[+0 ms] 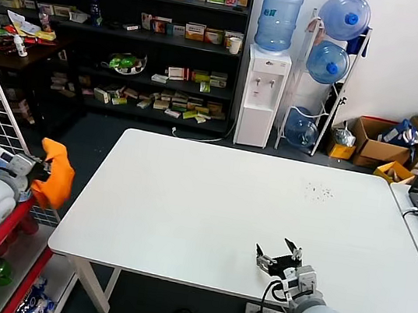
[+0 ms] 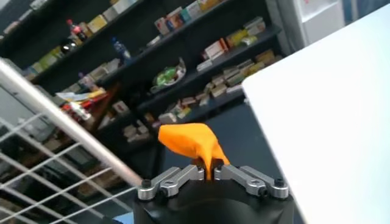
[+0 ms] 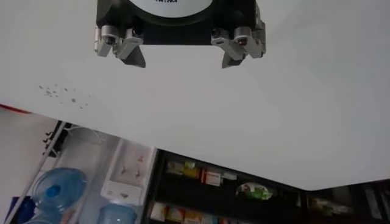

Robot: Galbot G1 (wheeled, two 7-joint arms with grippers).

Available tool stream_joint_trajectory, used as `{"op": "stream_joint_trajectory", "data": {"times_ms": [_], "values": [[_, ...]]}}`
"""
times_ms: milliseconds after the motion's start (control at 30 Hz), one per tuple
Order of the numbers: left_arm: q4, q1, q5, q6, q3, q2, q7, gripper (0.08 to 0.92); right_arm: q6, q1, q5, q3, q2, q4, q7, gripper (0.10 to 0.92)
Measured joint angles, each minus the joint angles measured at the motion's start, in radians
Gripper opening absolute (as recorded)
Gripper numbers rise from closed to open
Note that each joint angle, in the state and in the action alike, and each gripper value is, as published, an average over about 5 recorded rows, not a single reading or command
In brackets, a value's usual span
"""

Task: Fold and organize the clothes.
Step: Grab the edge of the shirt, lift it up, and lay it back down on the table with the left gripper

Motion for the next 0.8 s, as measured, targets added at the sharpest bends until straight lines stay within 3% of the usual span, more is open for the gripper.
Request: {"op": "stream_joint_trajectory", "data": {"times_ms": [533,800], "values": [[-0.187,0.042,-0.122,0.053,0.057,-0.167,-0.12,0.133,-0.004,-0.043,-0.026,0.034,-0.004,0.016,0.003,0.823],[-0.22,0.034,-0.131,0.056,0.103,-0.28,-0.167,0.133,-0.005,-0.056,-0.029,0.048,-0.008,0.016,0.0,0.823]]}}
